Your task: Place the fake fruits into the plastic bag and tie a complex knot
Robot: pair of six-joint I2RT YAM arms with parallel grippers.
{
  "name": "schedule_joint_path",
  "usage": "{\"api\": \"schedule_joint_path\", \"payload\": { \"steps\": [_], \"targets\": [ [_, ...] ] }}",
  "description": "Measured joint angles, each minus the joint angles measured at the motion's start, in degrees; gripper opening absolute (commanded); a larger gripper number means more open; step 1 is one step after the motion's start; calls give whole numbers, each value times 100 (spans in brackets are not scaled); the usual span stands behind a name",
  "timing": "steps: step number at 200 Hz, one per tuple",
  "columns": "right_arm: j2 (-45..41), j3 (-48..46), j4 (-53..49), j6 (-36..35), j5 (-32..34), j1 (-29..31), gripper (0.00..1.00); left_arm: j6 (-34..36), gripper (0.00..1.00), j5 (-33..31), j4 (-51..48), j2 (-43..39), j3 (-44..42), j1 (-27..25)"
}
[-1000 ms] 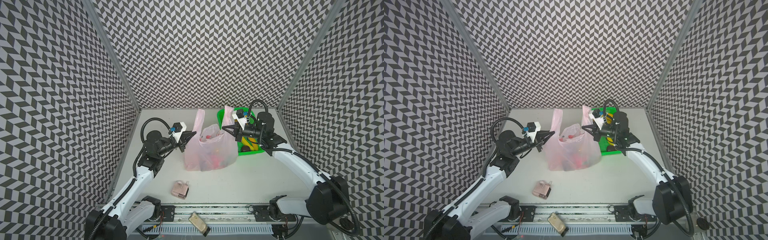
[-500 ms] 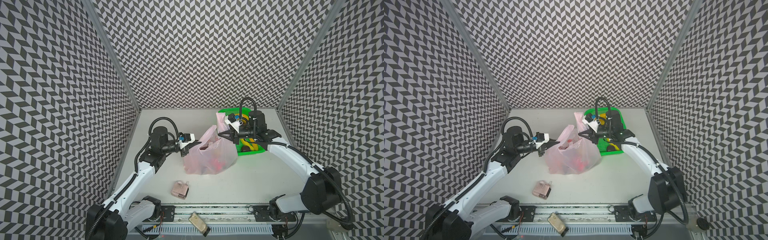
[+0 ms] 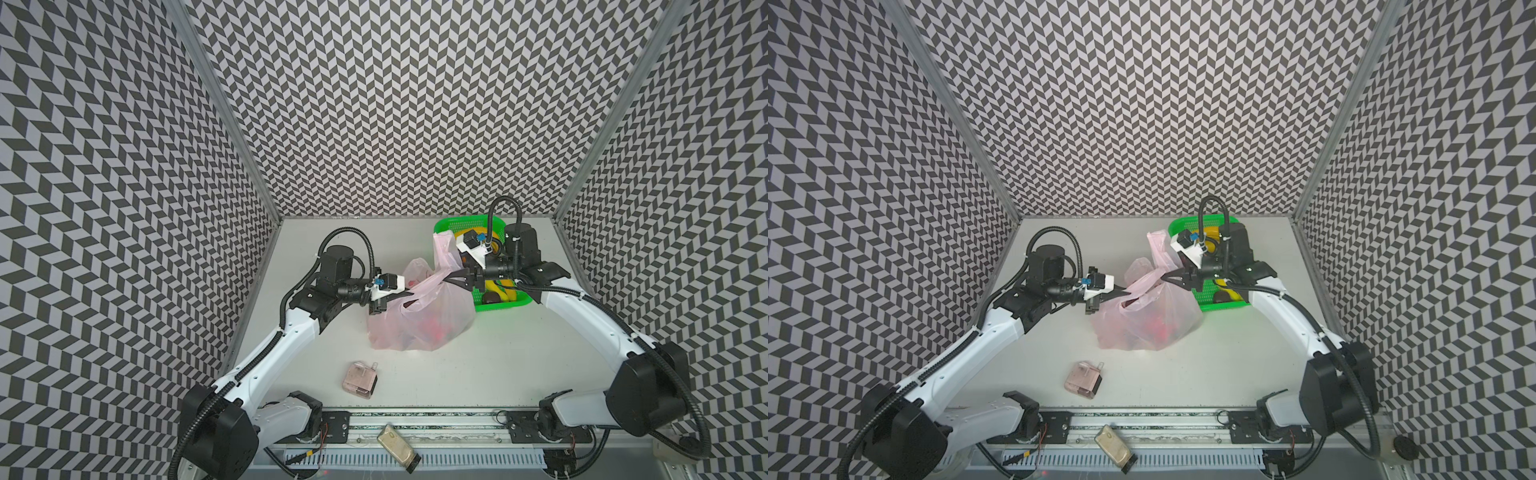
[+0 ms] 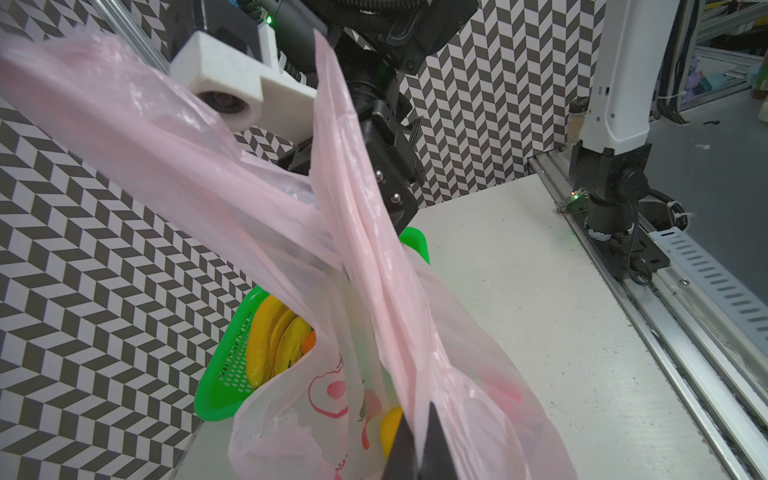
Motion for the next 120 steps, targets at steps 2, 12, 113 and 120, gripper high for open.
{"api": "schedule_joint_path", "payload": {
  "steps": [2,12,113,120],
  "targets": [
    [-26,-17,11,17,-13,-20,57,4,0,-4,-26,11,26,-2],
    [-144,-103,81,48,-79,-105,61,35,0,-9,-136,57,125,-9],
    [-341,-260,533,308,-575,-280,9,262,0,-210,-872,153,553,-122],
    [-341,-260,555,317,-568,-269,5,262,0,-254,-938,155,629,-122]
  ]
}}
